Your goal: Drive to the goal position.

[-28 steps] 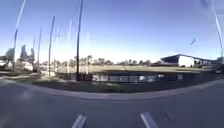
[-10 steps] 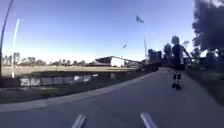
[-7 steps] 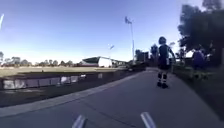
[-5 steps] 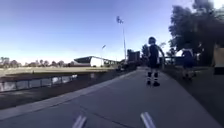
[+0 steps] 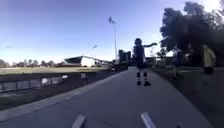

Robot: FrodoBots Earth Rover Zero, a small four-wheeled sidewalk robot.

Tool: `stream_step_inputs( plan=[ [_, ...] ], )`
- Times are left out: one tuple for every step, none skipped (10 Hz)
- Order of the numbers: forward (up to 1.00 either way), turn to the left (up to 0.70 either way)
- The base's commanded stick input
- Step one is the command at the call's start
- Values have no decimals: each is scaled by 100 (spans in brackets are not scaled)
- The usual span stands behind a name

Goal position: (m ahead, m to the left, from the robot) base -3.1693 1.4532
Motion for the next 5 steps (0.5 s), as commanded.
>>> stream_step_inputs(
  plan=[
    [94, 0],
    [91, 0],
    [78, 0],
    [55, 0],
    [49, 0]
  ],
)
